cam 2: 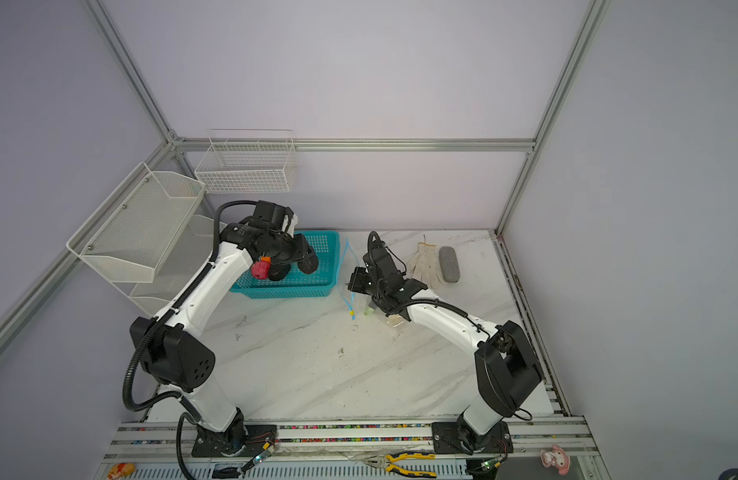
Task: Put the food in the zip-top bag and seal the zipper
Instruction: 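Lift the dark avocado out of the basket with the left gripper, then carry the dark avocado to the bag mouth beside the right gripper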
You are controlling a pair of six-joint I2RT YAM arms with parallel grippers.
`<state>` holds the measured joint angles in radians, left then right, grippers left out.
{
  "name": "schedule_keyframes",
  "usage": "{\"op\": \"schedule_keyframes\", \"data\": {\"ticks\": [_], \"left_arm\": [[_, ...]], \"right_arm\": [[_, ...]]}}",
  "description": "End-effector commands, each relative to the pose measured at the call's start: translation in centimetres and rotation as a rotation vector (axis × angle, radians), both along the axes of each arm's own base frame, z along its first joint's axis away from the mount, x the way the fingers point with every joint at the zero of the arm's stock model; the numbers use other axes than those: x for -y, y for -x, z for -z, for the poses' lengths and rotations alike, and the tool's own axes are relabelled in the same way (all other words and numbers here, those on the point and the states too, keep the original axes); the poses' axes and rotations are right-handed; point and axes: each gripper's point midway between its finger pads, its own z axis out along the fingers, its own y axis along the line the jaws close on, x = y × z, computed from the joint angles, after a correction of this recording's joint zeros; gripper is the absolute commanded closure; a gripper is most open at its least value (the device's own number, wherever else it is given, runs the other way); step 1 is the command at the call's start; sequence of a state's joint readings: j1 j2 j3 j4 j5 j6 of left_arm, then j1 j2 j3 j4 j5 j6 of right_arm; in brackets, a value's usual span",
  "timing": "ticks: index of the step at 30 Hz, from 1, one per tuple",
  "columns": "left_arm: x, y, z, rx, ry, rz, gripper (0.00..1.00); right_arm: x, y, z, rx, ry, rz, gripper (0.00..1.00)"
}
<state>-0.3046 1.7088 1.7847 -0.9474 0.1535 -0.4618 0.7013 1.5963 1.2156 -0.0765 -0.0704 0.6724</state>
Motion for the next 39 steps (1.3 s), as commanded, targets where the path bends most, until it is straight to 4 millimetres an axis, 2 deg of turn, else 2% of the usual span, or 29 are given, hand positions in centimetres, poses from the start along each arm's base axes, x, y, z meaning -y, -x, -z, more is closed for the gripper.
{"op": "schedule_keyframes", "data": {"ticks": [1,6,10,21,29,39], "left_arm": [[2.2,1.4,-1.5,0.04,0.107,0.063,0.75],[5.8,3.3,-3.2,0.062,0.248,0.163,0.76],[7.6,4.3,-3.6,0.071,0.276,0.215,0.76],[10.5,3.7,-2.1,0.086,0.289,0.269,0.77],[10.5,2.6,0.3,0.069,0.224,0.251,0.78],[11.1,2.0,0.8,0.078,0.193,0.245,0.78]], "right_arm": [[-0.6,-0.3,-1.1,0.009,-0.026,0.0,1.0],[-0.7,-0.4,-1.3,0.006,-0.034,0.003,1.0],[-0.6,-0.4,-1.8,0.013,-0.038,0.004,1.0],[0.1,0.3,-3.8,0.044,-0.065,0.011,1.0],[1.0,1.1,-5.2,0.057,-0.088,0.025,1.0],[1.1,1.4,-6.1,0.078,-0.095,0.015,1.0]]}}
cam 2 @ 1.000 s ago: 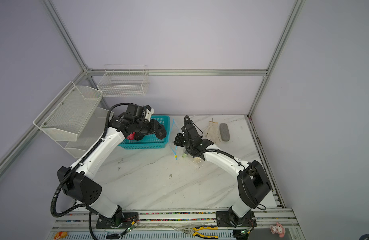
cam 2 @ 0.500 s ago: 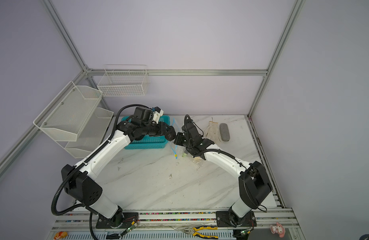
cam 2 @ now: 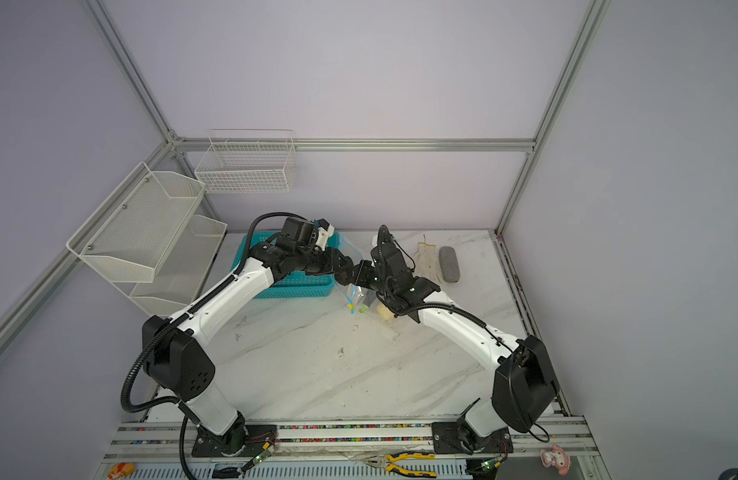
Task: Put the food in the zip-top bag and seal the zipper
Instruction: 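Carry the dark avocado to the bag mouth beside the right gripper, then open the left gripper to drop the dark avocado into the bag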
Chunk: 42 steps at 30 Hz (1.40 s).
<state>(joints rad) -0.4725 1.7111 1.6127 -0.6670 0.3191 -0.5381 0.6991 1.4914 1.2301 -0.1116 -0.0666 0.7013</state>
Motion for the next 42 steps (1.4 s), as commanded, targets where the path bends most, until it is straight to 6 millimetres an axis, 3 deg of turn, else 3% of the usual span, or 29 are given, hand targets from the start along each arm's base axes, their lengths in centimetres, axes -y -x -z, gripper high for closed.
{"op": "schedule_keyframes", "data": {"ticks": [1,15,31,37,42], "left_arm": [[0.7,-0.3,-1.2,0.065,0.001,0.012,0.78],[0.1,-0.6,0.4,0.062,-0.088,-0.004,0.74],[1.8,-0.8,1.0,0.069,-0.106,0.024,0.67],[1.7,-0.6,0.9,0.075,-0.116,0.024,0.5],[1.4,-0.4,-0.7,0.112,-0.108,0.018,0.35]], "right_arm": [[0.1,0.3,-1.4,0.031,-0.024,-0.001,1.0],[0.4,0.2,-0.4,0.015,-0.008,0.018,1.0],[1.1,0.9,-1.0,0.03,-0.024,0.028,1.0],[1.1,1.1,-0.6,0.025,-0.025,0.022,1.0],[0.9,0.9,0.0,0.02,-0.017,0.017,1.0]]}}
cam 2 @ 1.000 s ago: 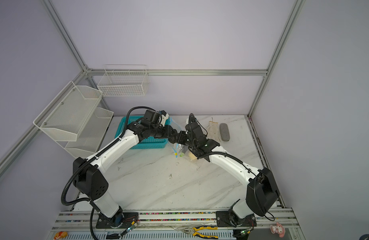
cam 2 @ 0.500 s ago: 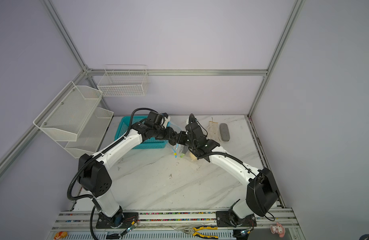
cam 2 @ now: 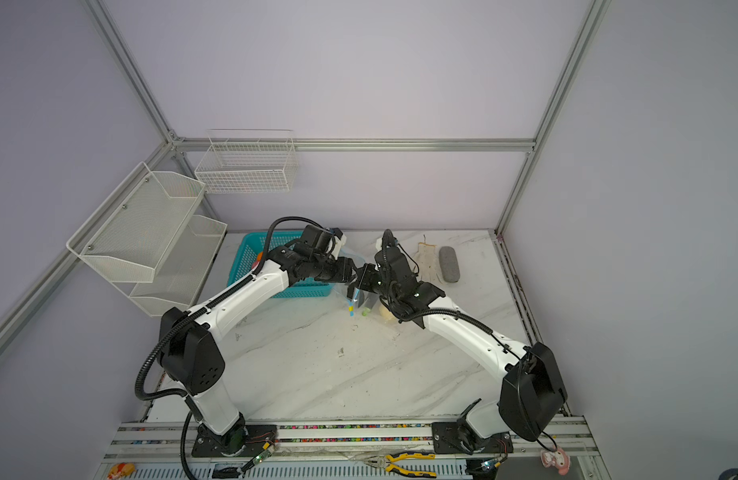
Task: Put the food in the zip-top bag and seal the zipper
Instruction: 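Open the left gripper to drop the dark avocado into the bag, then move the open left gripper back over the teal basket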
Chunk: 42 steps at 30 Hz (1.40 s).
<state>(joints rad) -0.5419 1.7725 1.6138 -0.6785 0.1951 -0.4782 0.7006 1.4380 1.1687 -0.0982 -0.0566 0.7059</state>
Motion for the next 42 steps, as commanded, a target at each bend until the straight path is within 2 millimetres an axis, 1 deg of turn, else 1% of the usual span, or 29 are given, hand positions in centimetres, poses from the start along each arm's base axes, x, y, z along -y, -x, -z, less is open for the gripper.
{"op": "schedule_keyframes", "data": {"ticks": [1,4,8,10,12,14,16,18,21,24,26,28,30,35,39,42], "left_arm": [[-0.1,-0.4,-4.5,0.106,0.037,0.001,0.33],[-0.4,-0.2,-6.1,0.137,0.043,-0.005,0.31],[-1.7,0.1,-8.5,0.185,0.04,-0.037,0.29],[-2.9,-0.1,-9.5,0.216,0.027,-0.068,0.26],[-4.8,-0.8,-9.9,0.236,0.001,-0.114,0.23],[-7.0,-1.7,-9.6,0.228,-0.037,-0.172,0.2],[-9.5,-3.1,-8.4,0.211,-0.115,-0.236,0.19],[-12.1,-4.7,-6.3,0.167,-0.197,-0.299,0.18],[-15.5,-6.5,-3.4,0.106,-0.301,-0.388,0.17],[-17.9,-7.9,-1.6,0.055,-0.334,-0.453,0.17],[-19.4,-8.8,-0.8,0.029,-0.344,-0.483,0.16],[-20.4,-9.8,-0.3,0.017,-0.357,-0.496,0.14],[-21.7,-10.8,0.6,0.0,-0.378,-0.515,0.08],[-24.6,-13.1,3.2,-0.024,-0.452,-0.593,0.06],[-25.4,-15.2,5.0,-0.001,-0.484,-0.597,0.06],[-25.9,-16.0,6.4,-0.006,-0.501,-0.598,0.07]], "right_arm": [[-0.1,0.0,-0.1,0.013,-0.013,0.006,1.0],[-0.1,-0.1,0.1,0.009,-0.01,0.005,1.0],[-0.1,0.0,0.6,0.007,-0.007,0.005,1.0],[-0.2,-0.1,0.6,0.006,-0.006,0.002,1.0],[-0.2,-0.1,0.6,0.007,-0.005,0.0,1.0],[-0.2,0.0,0.5,0.012,-0.006,-0.003,1.0],[-0.2,0.0,0.5,0.014,-0.007,-0.003,1.0],[-0.4,-0.1,0.7,0.013,-0.004,-0.011,1.0],[-0.6,-0.3,1.0,0.012,0.005,-0.017,1.0],[-0.9,-0.4,1.3,0.014,0.012,-0.026,1.0],[-1.1,-0.5,1.6,0.013,0.012,-0.033,1.0],[-1.3,-0.5,2.0,0.009,0.009,-0.042,1.0],[-1.5,-0.5,2.4,0.003,0.008,-0.051,1.0],[-2.1,-0.8,3.1,-0.006,0.008,-0.066,1.0],[-2.3,-0.8,3.4,-0.011,0.012,-0.071,1.0],[-2.2,-0.8,3.5,-0.015,0.013,-0.069,1.0]]}}
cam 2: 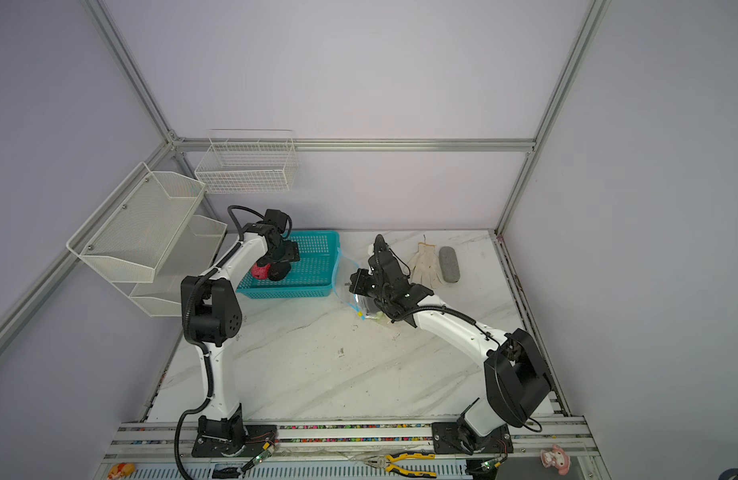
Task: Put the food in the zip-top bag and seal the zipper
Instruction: 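Move the open left gripper back over the teal basket, then lower the left gripper onto the orange wrinkled fruit and close it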
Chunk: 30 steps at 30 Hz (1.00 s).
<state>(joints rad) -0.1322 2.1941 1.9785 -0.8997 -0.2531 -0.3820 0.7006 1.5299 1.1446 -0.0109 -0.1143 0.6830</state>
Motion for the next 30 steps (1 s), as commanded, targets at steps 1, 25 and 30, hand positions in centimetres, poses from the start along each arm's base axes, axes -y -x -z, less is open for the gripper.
{"op": "schedule_keyframes", "data": {"ticks": [1,25,30], "left_arm": [[-0.7,-2.9,-2.7,0.109,-0.036,0.003,0.07],[-2.8,-9.1,-0.4,0.198,0.018,-0.003,0.26],[-2.4,-9.4,0.7,0.186,0.035,0.004,0.33]], "right_arm": [[-0.2,-0.1,0.3,0.006,0.001,-0.005,1.0],[-0.9,-0.8,1.6,-0.034,0.019,0.0,1.0],[-0.9,-0.8,1.9,-0.041,0.022,0.003,1.0]]}}
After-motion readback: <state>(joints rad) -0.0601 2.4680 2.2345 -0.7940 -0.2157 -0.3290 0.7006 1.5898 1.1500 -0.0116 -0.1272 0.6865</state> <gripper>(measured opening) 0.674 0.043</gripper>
